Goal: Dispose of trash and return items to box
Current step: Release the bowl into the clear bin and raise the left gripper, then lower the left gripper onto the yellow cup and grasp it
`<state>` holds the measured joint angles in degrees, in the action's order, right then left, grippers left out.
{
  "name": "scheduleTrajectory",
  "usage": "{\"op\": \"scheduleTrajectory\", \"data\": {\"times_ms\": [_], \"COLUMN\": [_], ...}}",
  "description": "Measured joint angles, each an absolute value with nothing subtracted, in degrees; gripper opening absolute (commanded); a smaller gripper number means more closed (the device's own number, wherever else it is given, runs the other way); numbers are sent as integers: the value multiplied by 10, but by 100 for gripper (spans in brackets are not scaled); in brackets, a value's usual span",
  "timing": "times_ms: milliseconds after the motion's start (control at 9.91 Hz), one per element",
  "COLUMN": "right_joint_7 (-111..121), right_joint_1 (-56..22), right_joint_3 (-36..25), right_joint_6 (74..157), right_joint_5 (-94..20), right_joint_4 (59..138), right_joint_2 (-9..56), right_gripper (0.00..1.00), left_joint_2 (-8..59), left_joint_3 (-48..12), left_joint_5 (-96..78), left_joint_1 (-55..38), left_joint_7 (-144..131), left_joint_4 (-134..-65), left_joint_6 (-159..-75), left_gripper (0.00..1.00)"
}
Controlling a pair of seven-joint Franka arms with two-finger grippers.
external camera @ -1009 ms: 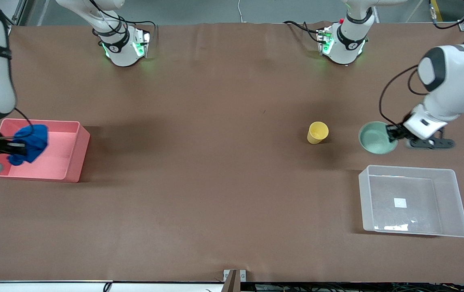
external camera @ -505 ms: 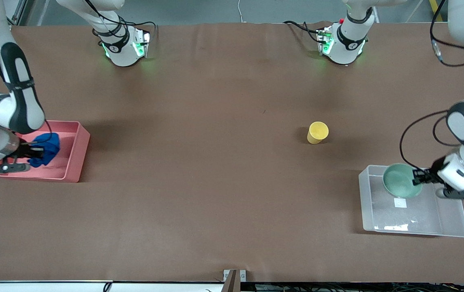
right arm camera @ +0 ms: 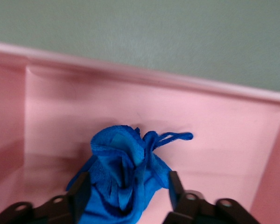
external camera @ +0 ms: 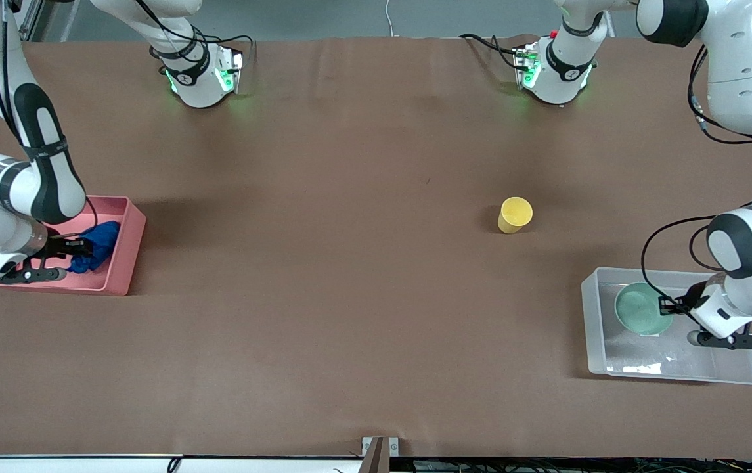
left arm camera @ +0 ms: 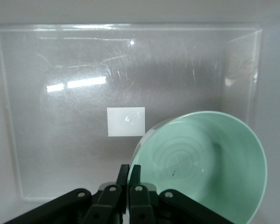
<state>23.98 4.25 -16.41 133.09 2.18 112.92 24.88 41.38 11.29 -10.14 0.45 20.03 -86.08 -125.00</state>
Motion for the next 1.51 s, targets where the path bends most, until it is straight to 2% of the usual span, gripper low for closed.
{"op": "scheduleTrajectory", "data": {"times_ms": [202,303,404,505,807,1009,1110,1514], "right_joint_7": [193,153,106,59,2,2,3,3], "right_joint_1": [36,34,34,33,40,47,50,44], "right_joint_3": [-161,-149,-129,-109,-63,-59,-59,-49], "right_joint_6": [1210,1162,1114,1054,906,841,837,863], "right_joint_5": [19,17,17,17,17,17,17,17], "right_joint_4": [1065,1037,1010,979,858,820,826,852], "right_joint_2": [187,150,116,91,54,35,23,-7], "right_gripper": [100,100,100,100,100,100,100,100], "left_joint_2": [427,431,432,431,391,304,243,-8], "left_joint_3": [113,113,113,113,112,106,95,7], "left_joint_5": [-109,-113,-114,-114,-114,-105,-97,-31], "left_joint_1": [4,4,4,2,-3,-9,-12,-16], "left_joint_7": [202,202,202,202,202,202,193,60], "left_joint_4": [-860,-860,-860,-856,-843,-861,-896,-1118], "left_joint_6": [-1276,-1282,-1284,-1285,-1280,-1242,-1224,-1190], "left_gripper": [16,30,54,69,95,96,96,99]}}
